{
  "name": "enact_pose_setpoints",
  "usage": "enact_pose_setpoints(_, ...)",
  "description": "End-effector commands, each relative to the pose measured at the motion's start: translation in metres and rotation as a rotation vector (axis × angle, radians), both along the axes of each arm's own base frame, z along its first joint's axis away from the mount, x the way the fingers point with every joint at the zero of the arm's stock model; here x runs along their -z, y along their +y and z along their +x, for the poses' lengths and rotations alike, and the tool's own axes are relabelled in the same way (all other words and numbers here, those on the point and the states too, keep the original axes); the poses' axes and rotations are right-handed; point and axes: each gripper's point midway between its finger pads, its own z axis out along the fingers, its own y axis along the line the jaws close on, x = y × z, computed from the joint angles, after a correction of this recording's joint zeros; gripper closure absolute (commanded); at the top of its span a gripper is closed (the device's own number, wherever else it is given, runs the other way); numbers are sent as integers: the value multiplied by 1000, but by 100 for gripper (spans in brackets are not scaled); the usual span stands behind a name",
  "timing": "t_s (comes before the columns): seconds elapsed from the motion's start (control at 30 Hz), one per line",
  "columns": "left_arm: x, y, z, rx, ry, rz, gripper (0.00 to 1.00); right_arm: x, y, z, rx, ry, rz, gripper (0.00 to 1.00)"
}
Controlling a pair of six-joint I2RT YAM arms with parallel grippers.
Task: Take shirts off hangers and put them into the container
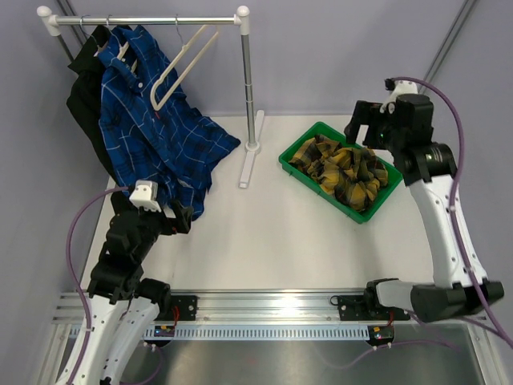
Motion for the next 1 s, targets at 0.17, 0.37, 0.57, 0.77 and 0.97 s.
enact_pose_setpoints(0.17, -18, 9, 0, -54, -73, -20, 1, -62, -28, -81, 119, -317, 71, 1)
enact_pose_setpoints(0.37, -32, 16, -5, -89, -96, -28, 1, -70, -52, -148, 206, -460, 120, 1)
enact_pose_setpoints(0.57, -48, 23, -18, -111, -111, -40, 1, -67, -62, -195, 229, -551, 168, 0)
enact_pose_setpoints(0.77, -61, 32, -35, -137, -164, -46, 1, -49, -70, -222, 237, -539, 140, 0)
enact_pose_setpoints(0.97, -74, 39, -46, -155, -210, -58, 1, -27, -72, -239, 227, -528, 115, 0)
